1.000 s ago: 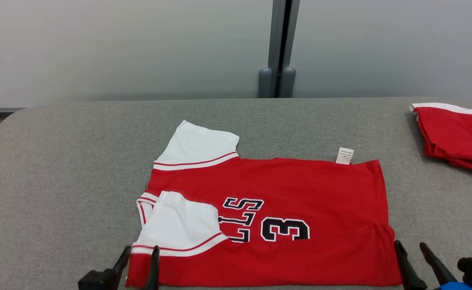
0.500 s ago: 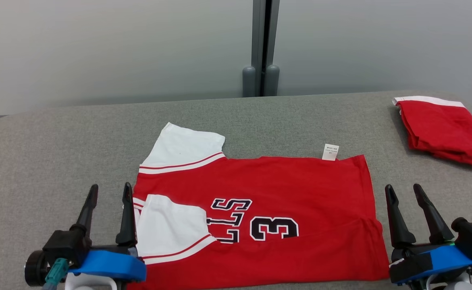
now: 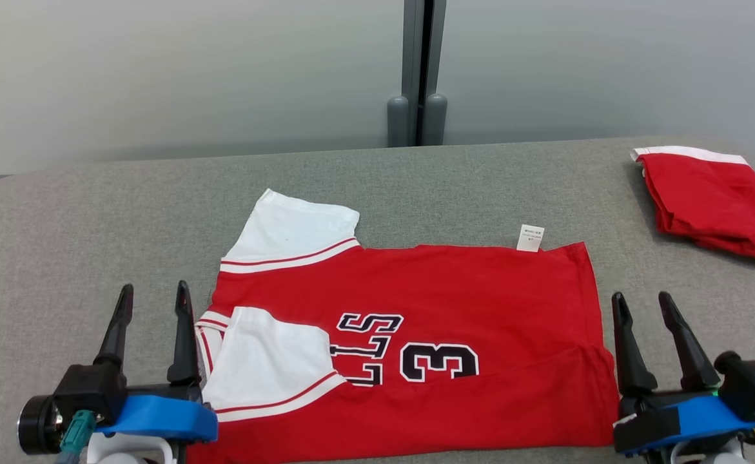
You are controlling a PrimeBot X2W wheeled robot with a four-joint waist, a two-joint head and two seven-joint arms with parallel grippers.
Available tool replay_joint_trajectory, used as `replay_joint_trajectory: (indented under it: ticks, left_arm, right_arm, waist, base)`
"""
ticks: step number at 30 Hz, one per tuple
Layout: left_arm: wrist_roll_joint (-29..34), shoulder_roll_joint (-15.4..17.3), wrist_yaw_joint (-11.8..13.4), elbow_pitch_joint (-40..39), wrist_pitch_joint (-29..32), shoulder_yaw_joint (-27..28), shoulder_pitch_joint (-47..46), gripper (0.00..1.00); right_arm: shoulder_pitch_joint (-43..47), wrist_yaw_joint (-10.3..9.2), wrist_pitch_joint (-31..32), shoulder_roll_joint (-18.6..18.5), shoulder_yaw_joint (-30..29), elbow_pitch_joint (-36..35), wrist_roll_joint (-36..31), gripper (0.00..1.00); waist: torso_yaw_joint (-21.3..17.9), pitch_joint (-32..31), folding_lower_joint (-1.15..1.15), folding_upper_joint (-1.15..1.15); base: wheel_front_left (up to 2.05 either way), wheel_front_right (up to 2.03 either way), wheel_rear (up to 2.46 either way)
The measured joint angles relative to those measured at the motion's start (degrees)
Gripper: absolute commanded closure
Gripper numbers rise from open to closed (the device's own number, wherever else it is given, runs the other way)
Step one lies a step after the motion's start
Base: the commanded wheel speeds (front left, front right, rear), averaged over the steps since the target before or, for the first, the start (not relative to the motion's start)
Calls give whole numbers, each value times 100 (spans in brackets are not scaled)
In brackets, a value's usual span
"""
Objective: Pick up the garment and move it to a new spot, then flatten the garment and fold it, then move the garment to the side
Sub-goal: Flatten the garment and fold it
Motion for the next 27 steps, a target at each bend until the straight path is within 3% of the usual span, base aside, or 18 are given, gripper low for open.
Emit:
replay_joint_trajectory:
  ticks: [13,27]
  left_arm:
    - [266,-225,-385,515,0,442,69,0]
    - [519,-354,-579,703,0,668,-131,0]
  right_arm:
    - [220,0,-1,76,-64,113,-189,0]
    - [169,0,-2,58,-120,393,-186,0]
  waist:
    - [30,-50,0,0]
    - [18,-11,-1,0]
  base:
    - [0,0,0]
    - [0,0,0]
